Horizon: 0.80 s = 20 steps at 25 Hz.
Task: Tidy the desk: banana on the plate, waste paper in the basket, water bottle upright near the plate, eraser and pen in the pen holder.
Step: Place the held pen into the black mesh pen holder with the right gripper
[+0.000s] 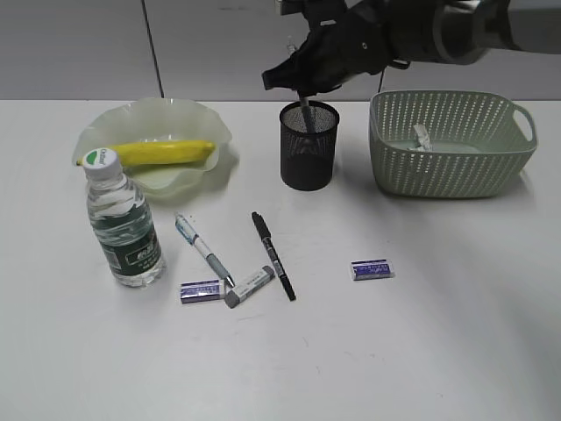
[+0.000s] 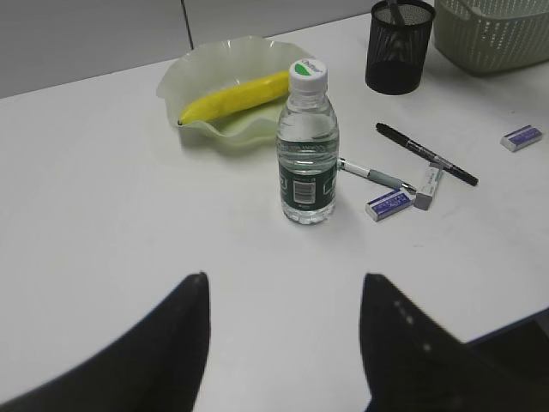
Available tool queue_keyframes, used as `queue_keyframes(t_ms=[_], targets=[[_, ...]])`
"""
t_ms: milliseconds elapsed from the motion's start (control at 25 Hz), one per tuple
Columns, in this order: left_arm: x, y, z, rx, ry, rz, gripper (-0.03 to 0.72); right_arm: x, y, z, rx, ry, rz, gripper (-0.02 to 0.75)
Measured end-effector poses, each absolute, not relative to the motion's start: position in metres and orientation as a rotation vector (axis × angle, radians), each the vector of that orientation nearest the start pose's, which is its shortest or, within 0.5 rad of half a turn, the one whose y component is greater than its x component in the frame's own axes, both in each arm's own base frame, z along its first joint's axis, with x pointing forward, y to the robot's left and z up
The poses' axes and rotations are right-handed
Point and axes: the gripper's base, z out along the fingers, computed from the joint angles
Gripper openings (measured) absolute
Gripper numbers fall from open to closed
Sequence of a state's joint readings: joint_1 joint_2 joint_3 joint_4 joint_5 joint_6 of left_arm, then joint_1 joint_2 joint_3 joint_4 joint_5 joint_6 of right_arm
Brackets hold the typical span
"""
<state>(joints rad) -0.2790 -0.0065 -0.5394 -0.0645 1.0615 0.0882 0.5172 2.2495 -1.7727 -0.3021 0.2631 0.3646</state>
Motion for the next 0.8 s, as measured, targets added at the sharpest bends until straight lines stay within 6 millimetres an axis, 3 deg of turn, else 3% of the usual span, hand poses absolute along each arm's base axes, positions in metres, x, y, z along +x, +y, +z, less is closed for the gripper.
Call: queue_keyframes(t_ms=[240,520,680,800], targets=[[-0.012,-0.002,0.288,0.370,1.969,-0.199,0.417,0.455,0.250,0.187,-0.446,2.198,0.229,0.177],[-0.012,-0.002,0.288,0.370,1.969,-0.199,0.417,0.453,0.247,0.185,-0.443,2.244,0.202,0.449],[-0.012,-0.002,0.288,0.370,1.969,-0.199,0.417,0.445,0.240,0.204,-0.428,2.295,0.158,0.490],[-0.012,-0.002,0.288,0.370,1.969,-0.199,0.417,0.433,0.230,0.230,-0.423,2.355,0.095,0.491]])
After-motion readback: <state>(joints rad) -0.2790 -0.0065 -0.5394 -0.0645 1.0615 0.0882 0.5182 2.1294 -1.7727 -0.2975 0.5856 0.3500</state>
